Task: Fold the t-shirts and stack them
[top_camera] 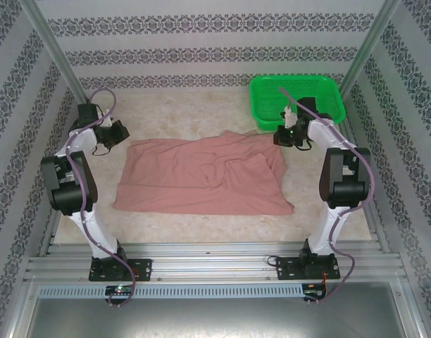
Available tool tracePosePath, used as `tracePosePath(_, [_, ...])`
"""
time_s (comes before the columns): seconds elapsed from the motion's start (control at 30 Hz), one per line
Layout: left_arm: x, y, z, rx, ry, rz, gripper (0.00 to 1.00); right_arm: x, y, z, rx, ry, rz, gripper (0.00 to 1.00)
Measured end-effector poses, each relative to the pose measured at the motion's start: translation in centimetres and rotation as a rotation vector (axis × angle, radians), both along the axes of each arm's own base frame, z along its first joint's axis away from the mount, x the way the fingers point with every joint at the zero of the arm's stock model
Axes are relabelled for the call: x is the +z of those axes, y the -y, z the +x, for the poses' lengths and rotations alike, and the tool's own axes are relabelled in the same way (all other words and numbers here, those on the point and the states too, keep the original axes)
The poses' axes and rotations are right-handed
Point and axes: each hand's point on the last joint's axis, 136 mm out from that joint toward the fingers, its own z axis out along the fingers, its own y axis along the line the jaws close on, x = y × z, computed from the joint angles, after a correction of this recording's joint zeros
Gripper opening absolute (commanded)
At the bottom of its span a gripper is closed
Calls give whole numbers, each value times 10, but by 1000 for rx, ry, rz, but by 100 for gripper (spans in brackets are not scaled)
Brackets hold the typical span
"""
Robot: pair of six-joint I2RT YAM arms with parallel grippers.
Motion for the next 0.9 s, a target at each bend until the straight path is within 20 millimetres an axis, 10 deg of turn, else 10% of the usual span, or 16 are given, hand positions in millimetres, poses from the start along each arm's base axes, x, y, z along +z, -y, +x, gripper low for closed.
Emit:
tracePosePath(0.1, [-3, -4, -7, 21, 0, 8, 11, 2, 5, -3, -4, 3, -33, 0])
tracePosePath(0.33, [-20, -7, -6, 65, -42, -23, 67, -4, 12, -9, -1, -22, -96, 0])
tracePosePath(0.9, [-62, 1, 39, 46, -134, 42, 67, -22, 12, -25, 5, -81, -114, 0])
